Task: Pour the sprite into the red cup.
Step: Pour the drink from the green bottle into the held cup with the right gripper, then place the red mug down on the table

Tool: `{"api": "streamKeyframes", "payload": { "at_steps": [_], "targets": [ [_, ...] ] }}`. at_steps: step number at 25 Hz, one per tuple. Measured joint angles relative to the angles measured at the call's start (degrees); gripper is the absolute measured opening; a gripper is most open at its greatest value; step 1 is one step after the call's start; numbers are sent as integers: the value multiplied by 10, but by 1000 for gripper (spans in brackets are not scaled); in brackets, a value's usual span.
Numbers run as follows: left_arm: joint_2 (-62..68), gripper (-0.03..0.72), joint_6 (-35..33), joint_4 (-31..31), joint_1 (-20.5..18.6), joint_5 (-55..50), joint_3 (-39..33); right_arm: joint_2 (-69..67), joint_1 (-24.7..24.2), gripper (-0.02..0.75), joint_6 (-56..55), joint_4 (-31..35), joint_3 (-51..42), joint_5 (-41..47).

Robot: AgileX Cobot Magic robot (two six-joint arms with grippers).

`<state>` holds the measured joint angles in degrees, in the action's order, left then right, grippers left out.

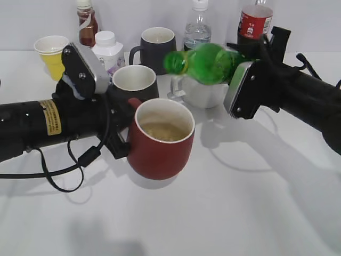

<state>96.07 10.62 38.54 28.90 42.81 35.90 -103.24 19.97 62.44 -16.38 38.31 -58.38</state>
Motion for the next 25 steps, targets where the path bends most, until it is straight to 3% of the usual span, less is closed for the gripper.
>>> {"api": "streamKeyframes", "payload": {
  "at_steps": [7,12,17,25],
  "targets": [
    [-39,71,-1,-26,-8,0,0,0,0,396,-253,-12,0,11],
    [-92,70,-1,-46,-25,-56,-1,0,0,396,-394,-15,14,11],
    [-143,70,-1,-86,-49,-82,-17,0,0,396,-488,-7,49,43],
    [-204,70,-1,-152,-128,-80,-89,0,0,396,-527,94,68,53]
  ]
}}
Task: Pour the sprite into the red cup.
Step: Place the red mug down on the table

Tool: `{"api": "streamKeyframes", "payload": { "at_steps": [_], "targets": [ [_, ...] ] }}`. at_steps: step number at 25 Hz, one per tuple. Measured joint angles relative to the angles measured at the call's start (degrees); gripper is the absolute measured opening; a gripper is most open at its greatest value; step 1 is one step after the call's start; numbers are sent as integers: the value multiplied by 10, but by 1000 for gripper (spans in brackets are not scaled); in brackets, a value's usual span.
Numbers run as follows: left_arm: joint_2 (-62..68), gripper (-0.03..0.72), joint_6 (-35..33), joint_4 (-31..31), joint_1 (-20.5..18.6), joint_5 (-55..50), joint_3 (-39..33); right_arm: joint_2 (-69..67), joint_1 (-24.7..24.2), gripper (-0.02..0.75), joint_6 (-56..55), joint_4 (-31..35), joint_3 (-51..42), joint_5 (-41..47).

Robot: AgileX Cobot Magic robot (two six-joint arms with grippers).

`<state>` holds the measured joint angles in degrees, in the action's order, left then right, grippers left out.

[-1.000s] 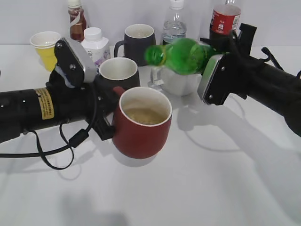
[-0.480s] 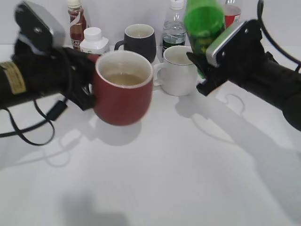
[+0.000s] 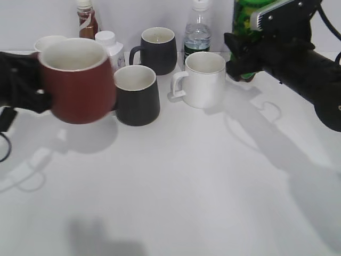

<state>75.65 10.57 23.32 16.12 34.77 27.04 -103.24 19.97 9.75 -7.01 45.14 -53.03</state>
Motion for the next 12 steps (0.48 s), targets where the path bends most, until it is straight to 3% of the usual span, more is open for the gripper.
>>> {"api": "streamKeyframes", "payload": {
  "at_steps": [12],
  "targets": [
    [-2,70,-5,-46,-113,12,-14,0,0,396,-1,206,0,32]
  ]
}}
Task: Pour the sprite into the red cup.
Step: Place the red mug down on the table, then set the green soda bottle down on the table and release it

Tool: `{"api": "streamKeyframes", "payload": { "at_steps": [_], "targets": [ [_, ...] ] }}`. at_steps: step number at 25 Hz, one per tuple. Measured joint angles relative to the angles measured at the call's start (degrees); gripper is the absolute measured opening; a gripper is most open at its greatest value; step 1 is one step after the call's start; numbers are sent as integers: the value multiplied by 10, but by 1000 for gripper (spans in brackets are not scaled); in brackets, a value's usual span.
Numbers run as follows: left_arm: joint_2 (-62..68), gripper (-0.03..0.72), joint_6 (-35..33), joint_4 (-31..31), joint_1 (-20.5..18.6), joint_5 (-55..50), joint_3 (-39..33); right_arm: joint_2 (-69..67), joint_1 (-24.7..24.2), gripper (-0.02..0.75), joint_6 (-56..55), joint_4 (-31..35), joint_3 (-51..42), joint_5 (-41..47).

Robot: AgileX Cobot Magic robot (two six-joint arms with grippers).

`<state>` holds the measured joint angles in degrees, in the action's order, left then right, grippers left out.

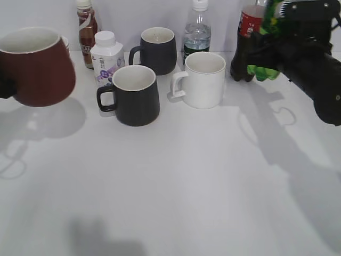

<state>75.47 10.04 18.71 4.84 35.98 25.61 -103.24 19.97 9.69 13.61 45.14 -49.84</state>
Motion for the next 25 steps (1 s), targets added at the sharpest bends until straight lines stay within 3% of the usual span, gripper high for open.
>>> {"api": "streamKeyframes", "payload": {
  "at_steps": [5,15,25],
  "targets": [
    [65,70,-1,-18,-31,37,0,0,0,394,0,49,-10,6],
    [254,70,-51,-95,-32,254,2,0,0,394,1,52,-23,12],
    [344,70,-100,-97,-32,272,69,0,0,394,1,53,-23,20]
  ]
}}
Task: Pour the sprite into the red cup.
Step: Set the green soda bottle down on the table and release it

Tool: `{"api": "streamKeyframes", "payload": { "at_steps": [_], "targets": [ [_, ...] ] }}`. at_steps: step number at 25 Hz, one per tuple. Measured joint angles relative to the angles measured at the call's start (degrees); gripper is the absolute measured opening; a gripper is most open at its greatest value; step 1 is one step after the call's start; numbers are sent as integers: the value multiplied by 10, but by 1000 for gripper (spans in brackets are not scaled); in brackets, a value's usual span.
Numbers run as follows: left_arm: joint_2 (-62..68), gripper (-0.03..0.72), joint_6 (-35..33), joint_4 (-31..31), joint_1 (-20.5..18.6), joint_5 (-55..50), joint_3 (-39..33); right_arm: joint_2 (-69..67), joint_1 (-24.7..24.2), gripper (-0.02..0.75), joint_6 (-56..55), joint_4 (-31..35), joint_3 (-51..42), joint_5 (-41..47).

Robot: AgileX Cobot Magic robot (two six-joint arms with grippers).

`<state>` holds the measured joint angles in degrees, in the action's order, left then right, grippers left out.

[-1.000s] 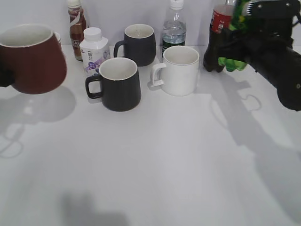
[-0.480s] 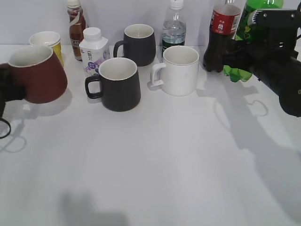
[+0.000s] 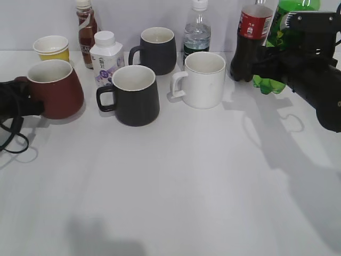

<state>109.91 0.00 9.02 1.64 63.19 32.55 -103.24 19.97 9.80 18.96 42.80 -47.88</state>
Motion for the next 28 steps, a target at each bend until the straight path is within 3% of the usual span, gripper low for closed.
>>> {"api": "streamKeyframes", "payload": {
  "at_steps": [14,18,22,28],
  "targets": [
    [39,73,-9,5,0,12,20,-5,0,393,0,-8,0,18],
    [39,166,0,19,0,27,22,-32,0,393,0,-58,0,7],
    [39,282,0,21,-1,31,21,-77,0,393,0,-67,0,-37],
    [39,309,0,22,-1,52,-4,-127,0,393,-15,-69,0,-129]
  ]
}}
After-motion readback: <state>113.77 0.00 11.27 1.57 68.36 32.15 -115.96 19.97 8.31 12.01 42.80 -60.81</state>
